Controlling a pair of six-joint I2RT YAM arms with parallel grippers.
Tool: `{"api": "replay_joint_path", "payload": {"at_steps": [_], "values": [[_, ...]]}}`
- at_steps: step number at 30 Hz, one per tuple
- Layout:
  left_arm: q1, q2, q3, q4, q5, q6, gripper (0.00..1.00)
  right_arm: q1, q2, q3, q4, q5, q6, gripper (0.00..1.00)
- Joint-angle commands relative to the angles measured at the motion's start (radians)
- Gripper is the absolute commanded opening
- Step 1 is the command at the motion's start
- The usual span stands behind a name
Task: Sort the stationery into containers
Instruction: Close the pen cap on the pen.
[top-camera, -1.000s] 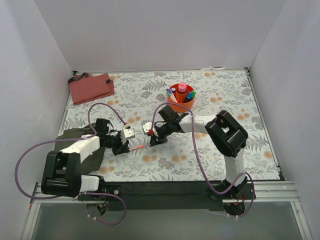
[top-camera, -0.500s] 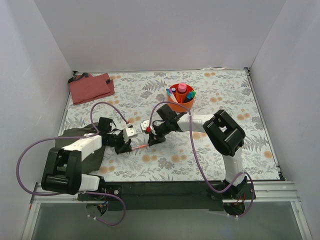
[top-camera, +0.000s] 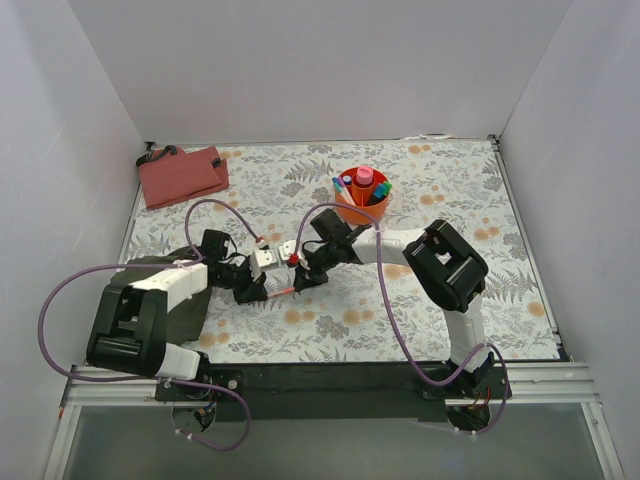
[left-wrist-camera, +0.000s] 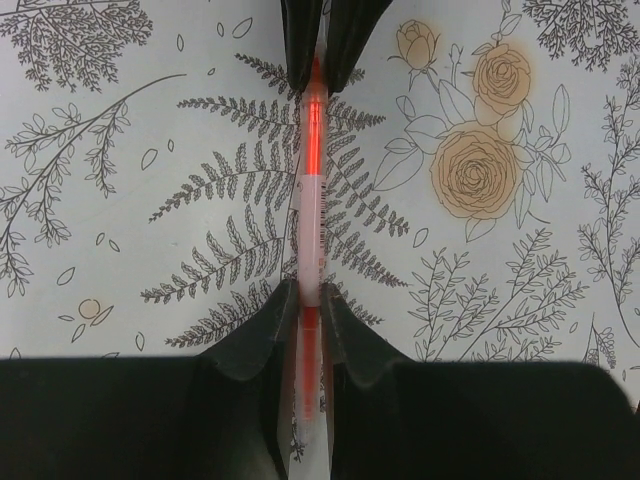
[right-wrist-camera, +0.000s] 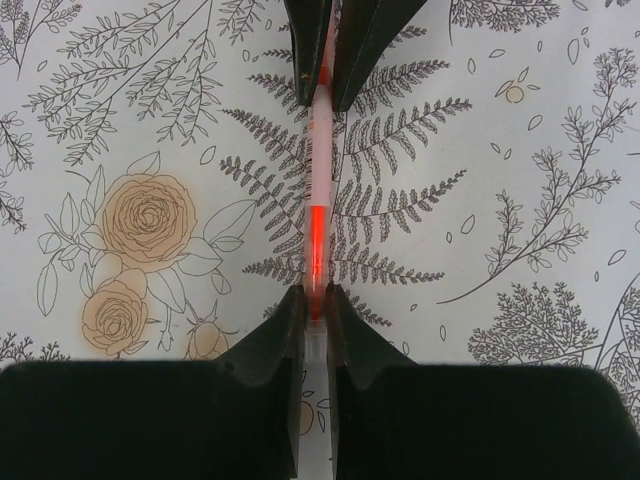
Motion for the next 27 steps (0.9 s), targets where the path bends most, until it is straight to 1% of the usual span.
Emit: {"api": "replay_joint_path", "payload": {"at_steps": [1, 6, 8, 10, 12, 13, 16, 21, 27], "values": [[-0.006, 0.037, 0.015, -0.043, -0.021, -0.009, 0.0, 0.02, 0.041, -0.075, -0.002, 0.093, 0.04, 0.01], [-0.006, 0.066, 0.073, -0.112, 0.024, -0.058, 0.0, 0.025, -0.002, -0.172, 0.1, 0.095, 0.123, 0.01], [-0.006, 0.098, 0.093, -0.157, 0.061, -0.074, 0.0, 0.026, -0.033, -0.216, 0.19, 0.105, 0.151, 0.01], [-0.006, 0.126, 0.127, -0.213, 0.091, -0.081, 0.0, 0.033, -0.061, -0.273, 0.238, 0.116, 0.183, 0.01], [-0.006, 0.152, 0.139, -0.23, 0.119, -0.103, 0.0, 0.043, -0.078, -0.31, 0.307, 0.13, 0.204, 0.01], [-0.006, 0.156, 0.139, -0.231, 0.119, -0.098, 0.0, 0.048, -0.094, -0.351, 0.331, 0.133, 0.22, 0.01], [-0.009, 0.166, 0.141, -0.21, 0.112, -0.124, 0.0, 0.077, -0.098, -0.39, 0.375, 0.144, 0.229, 0.01], [-0.035, 0.175, 0.135, -0.192, 0.092, -0.141, 0.0, 0.106, -0.088, -0.399, 0.421, 0.148, 0.263, 0.01], [-0.086, 0.19, 0.106, -0.093, 0.032, -0.21, 0.0, 0.125, -0.065, -0.393, 0.43, 0.142, 0.258, 0.01]]}}
